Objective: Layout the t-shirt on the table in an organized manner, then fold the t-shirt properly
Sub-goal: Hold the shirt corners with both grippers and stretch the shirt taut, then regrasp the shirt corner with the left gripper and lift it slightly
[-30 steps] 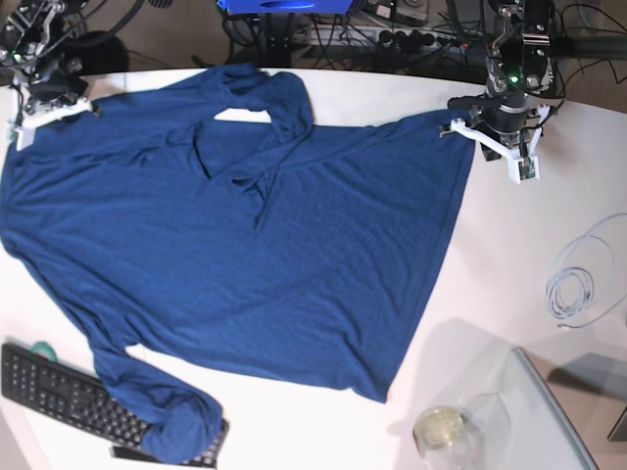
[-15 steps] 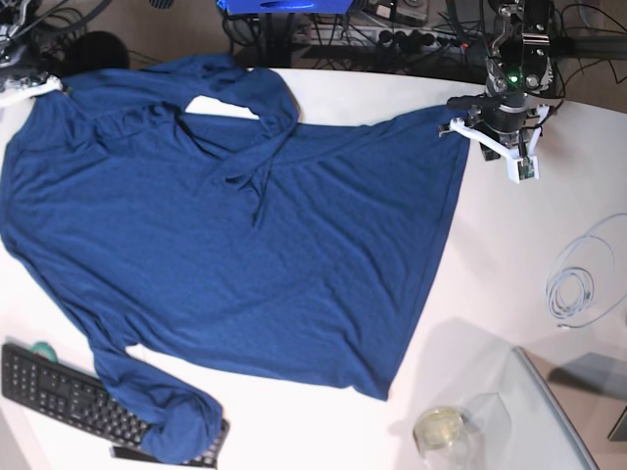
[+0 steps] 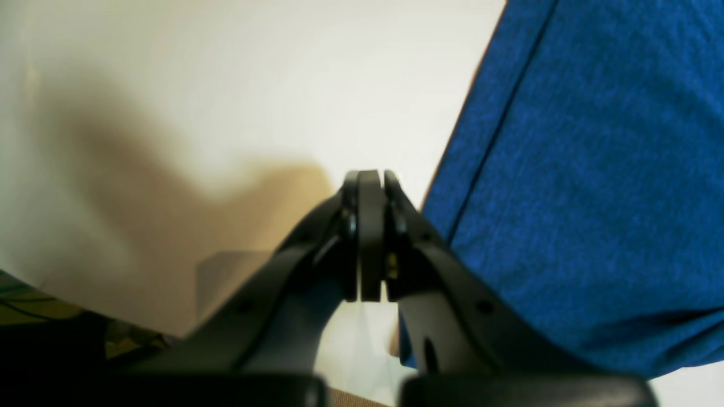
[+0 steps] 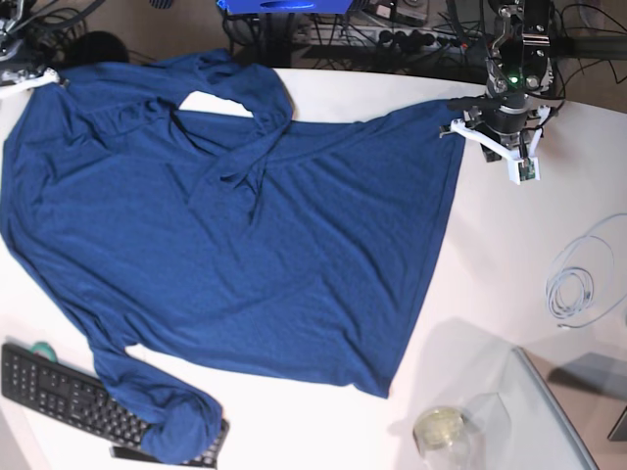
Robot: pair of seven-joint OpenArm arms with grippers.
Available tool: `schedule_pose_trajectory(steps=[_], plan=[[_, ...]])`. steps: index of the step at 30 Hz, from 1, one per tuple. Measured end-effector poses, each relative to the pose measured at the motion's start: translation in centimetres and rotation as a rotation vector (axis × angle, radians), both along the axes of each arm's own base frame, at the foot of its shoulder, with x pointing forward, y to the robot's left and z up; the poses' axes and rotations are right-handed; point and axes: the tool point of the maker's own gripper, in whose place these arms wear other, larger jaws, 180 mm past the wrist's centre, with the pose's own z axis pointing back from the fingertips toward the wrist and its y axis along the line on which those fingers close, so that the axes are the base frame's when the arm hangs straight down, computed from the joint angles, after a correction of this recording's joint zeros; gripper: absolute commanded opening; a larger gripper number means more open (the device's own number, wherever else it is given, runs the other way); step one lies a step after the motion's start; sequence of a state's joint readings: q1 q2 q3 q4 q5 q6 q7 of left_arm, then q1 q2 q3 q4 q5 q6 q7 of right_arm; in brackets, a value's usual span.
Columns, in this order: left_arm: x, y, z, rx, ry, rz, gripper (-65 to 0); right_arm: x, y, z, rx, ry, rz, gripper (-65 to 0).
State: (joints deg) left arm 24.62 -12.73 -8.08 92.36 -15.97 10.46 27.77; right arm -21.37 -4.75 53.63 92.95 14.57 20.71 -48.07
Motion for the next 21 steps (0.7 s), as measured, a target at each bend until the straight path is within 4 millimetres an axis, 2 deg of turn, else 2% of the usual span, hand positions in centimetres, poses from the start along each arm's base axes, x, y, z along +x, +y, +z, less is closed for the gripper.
schedule_pose_trajectory(steps=[3, 5, 8, 11, 13, 16, 18, 21], plan=[[0.6, -1.3, 1.4, -0.018, -0.04, -0.02, -65.0, 0.4, 0.1, 0.0, 0.003, -0.007, 0.004, -64.8], [0.9, -2.9, 2.5, -0.037, -0.064, -0.049, -65.0, 0.5, 0.2, 0.1, 0.004, -0.012, 0.003, -64.8], [0.5, -5.3, 3.0, -0.097, -0.055, -0.071, -65.0, 0.4, 0.1, 0.0, 0.002, -0.008, 0.004, -64.8], [-0.4, -6.7, 2.8, -0.212, -0.05, -0.04, -65.0, 0.6, 0.1, 0.1, 0.003, -0.012, 0.004, -64.8], [-1.2, -6.5, 2.5, -0.307, -0.045, 0.029, -65.0, 0.8, 0.1, 0.1, 0.002, -0.015, 0.004, -64.8], [-2.3, -4.6, 2.7, -0.404, -0.058, 0.156, -65.0, 0.7, 0.1, 0.1, 0.002, -0.014, 0.005, -65.0], [-2.8, -3.7, 2.9, -0.458, -0.071, 0.207, -48.7, 0.7, 0.1, 0.1, 0.002, -0.013, 0.004, -65.0], [-2.5, -3.8, 3.2, -0.575, -0.127, 0.182, -28.0, 0.7, 0.1, 0.1, 0.002, -0.014, 0.006, -65.0]])
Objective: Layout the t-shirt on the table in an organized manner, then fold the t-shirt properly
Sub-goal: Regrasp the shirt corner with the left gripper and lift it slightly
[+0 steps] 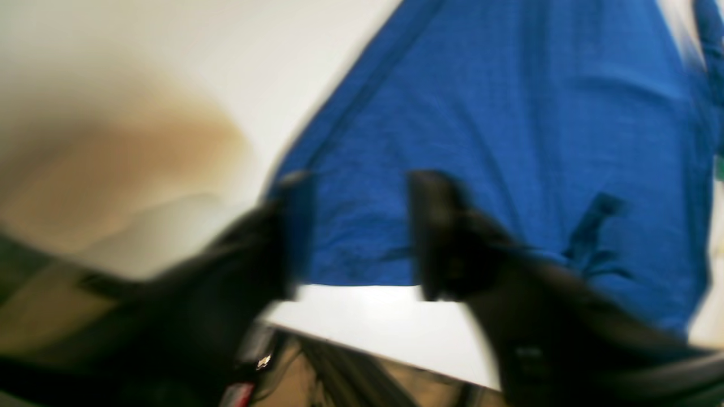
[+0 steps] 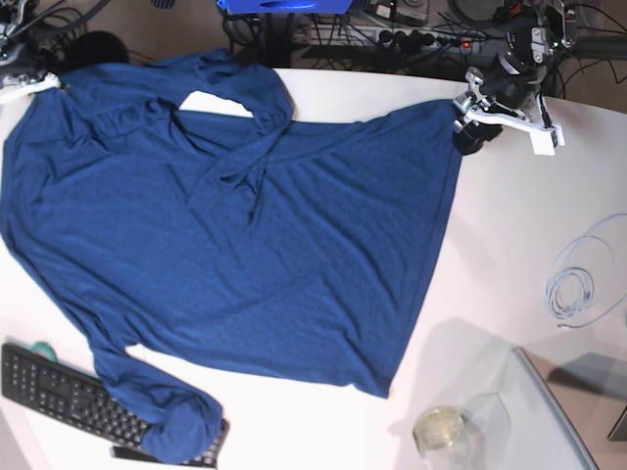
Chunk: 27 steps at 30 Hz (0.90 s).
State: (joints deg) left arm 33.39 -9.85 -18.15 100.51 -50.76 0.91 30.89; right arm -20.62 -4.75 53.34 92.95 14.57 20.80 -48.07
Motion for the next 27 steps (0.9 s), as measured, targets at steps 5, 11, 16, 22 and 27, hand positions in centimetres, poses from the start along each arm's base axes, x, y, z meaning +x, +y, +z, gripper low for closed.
schedule_pose_trajectory(steps=[5, 11, 16, 22, 27], plan=[[-2.4, 0.8, -3.3, -0.049, 0.085, 0.032, -32.1, 0.2, 0.0, 0.0, 0.0, -0.004, 0.0, -65.0], [-3.6, -0.2, -4.7, -0.094, 0.119, 0.064, -54.0, 0.2, 0.0, 0.0, -0.001, -0.004, 0.001, -65.0], [-2.9, 0.1, -4.5, -0.085, 0.108, 0.068, -54.1, 0.2, 0.0, 0.0, 0.001, -0.004, 0.0, -65.0], [-3.3, 0.9, -5.2, -0.013, 0.156, 0.077, -39.2, 0.2, 0.0, 0.0, 0.0, -0.004, 0.0, -65.0], [-2.8, 0.7, -4.4, -0.012, 0.131, 0.067, -33.7, 0.1, 0.0, 0.0, 0.0, -0.001, 0.0, -65.0]])
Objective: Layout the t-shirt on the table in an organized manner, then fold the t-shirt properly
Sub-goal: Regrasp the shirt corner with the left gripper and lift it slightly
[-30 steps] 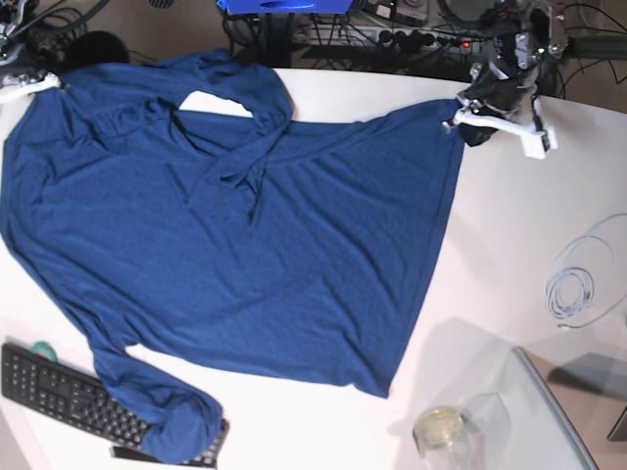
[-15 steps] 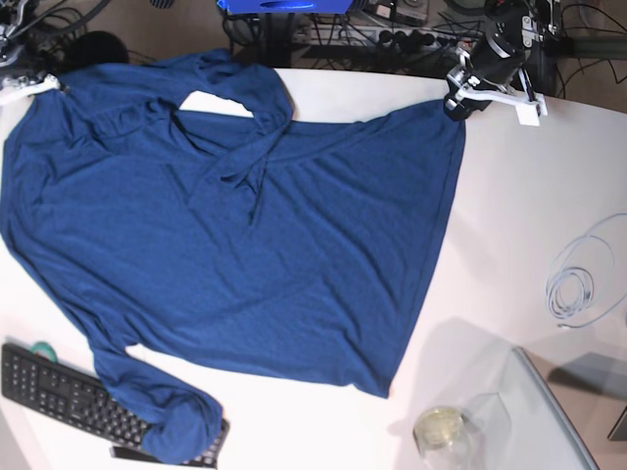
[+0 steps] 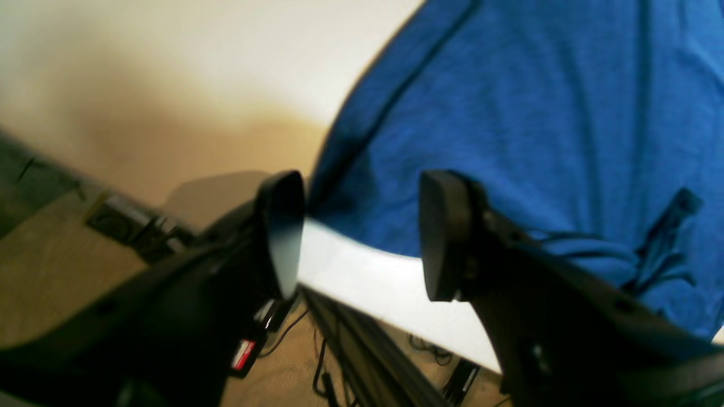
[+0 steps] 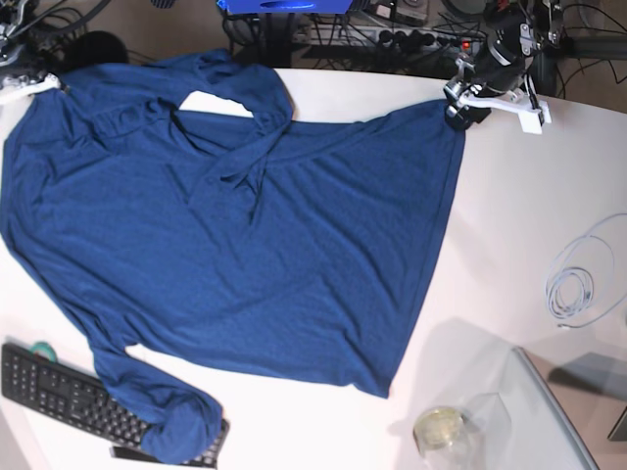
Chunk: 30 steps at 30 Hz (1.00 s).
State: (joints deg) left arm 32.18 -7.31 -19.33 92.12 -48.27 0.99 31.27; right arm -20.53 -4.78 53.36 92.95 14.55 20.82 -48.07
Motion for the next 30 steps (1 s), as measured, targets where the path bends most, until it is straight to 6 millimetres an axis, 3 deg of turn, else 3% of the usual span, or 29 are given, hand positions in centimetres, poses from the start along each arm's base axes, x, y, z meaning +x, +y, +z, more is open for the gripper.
schedule_pose_trajectory(steps=[4, 9, 13, 16, 20, 24, 30], plan=[[-0.4, 0.2, -0.2, 0.002, 0.013, 0.006, -33.7, 0.0, 0.0, 0.0, 0.0, 0.0, 0.0, -65.0], [0.6, -0.1, -0.1, -0.004, -0.009, -0.002, -33.7, 0.0, 0.0, 0.0, 0.0, 0.0, 0.0, -65.0], [0.2, 0.1, -1.2, -0.011, 0.023, 0.012, -34.4, 0.0, 0.0, 0.0, 0.0, 0.0, 0.0, -65.0], [0.3, 0.2, -1.7, -0.014, 0.026, 0.021, -44.1, 0.0, 0.0, 0.0, 0.0, 0.0, 0.0, -65.0], [0.2, 0.2, -1.7, -0.016, 0.032, 0.02, -64.7, 0.0, 0.0, 0.0, 0.0, -0.001, 0.0, -65.0], [0.3, 0.5, -1.2, -0.007, 0.022, 0.024, -65.0, 0.1, 0.0, 0.0, 0.001, -0.002, 0.0, -65.0], [2.8, 0.1, 2.6, 0.022, -0.092, -0.019, -65.0, 0.6, -0.1, 0.8, -0.016, -0.011, 0.008, -65.0]])
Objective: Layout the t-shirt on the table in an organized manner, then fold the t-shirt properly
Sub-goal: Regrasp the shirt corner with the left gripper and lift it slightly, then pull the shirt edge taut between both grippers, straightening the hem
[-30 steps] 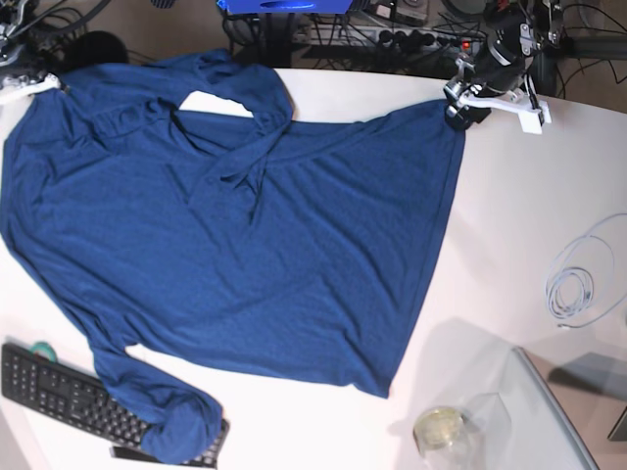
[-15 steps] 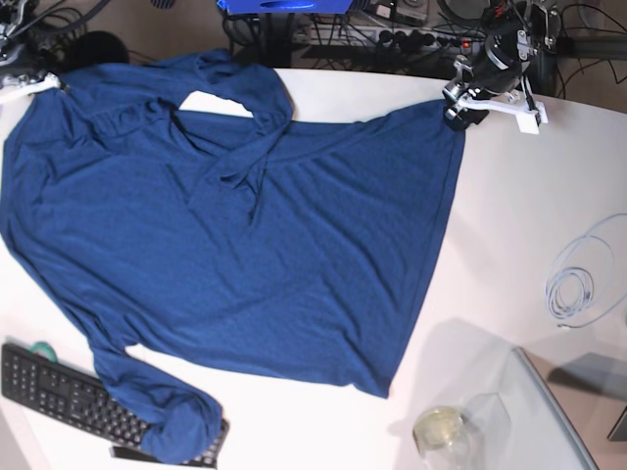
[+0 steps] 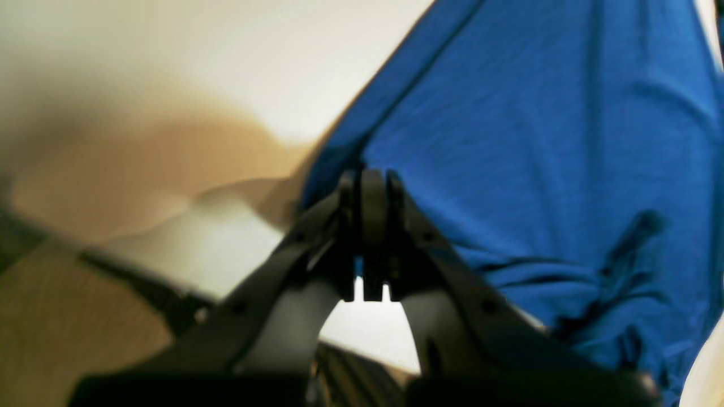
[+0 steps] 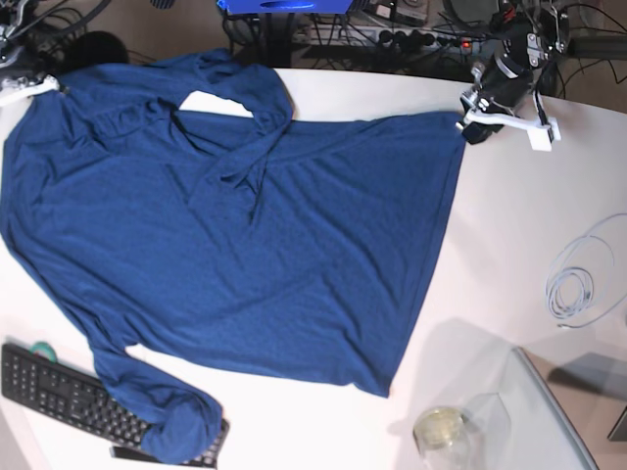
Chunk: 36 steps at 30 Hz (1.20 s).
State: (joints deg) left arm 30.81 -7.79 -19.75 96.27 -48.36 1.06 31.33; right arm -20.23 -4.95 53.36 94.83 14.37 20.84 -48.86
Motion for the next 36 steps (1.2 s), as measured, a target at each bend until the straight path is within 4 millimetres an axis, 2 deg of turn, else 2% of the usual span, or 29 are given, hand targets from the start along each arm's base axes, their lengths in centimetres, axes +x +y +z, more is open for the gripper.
schedule_pose_trajectory(steps=[5, 8, 13, 19, 21, 24, 28, 30, 32, 36], plan=[[0.9, -0.3, 1.3, 0.009, -0.039, -0.015, -65.0, 1.6, -0.9, 2.5, -0.066, -0.062, 0.021, -65.0], [0.5, -0.3, 1.3, 0.012, -0.036, -0.016, -65.0, 0.4, -0.3, 2.0, -0.029, 0.008, 0.023, -65.0], [-1.8, -0.3, 0.4, 0.01, 0.021, -0.018, -65.0, -0.5, -0.1, 1.7, -0.015, 0.037, 0.021, -65.0], [-1.7, 0.5, 0.0, 0.027, 0.03, -0.015, -65.0, -1.1, -0.2, 1.6, -0.016, 0.052, 0.021, -65.0], [-1.7, 1.0, -0.3, 0.025, 0.04, -0.003, -65.0, -0.6, 0.3, 1.6, -0.012, 0.043, 0.091, -65.0], [-0.3, 2.0, 0.5, 0.041, 0.003, 0.02, -65.0, 0.3, 0.6, 2.0, -0.014, 0.02, 0.153, -65.0], [2.3, 1.9, 2.2, 0.046, -0.068, 0.013, -65.0, 2.2, -2.7, 6.1, -0.136, -0.079, 0.09, -65.0], [3.3, 1.6, 3.2, 0.05, -0.107, 0.002, -65.0, 2.8, -3.4, 7.8, -0.19, -0.107, 0.108, -65.0], [4.1, 1.3, 4.1, 0.052, -0.134, -0.007, -65.0, 3.0, -3.1, 8.5, -0.209, -0.116, 0.152, -65.0], [4.9, 1.3, 5.4, 0.062, -0.173, -0.013, -65.0, 2.8, -3.4, 8.7, -0.216, -0.116, 0.145, -65.0]])
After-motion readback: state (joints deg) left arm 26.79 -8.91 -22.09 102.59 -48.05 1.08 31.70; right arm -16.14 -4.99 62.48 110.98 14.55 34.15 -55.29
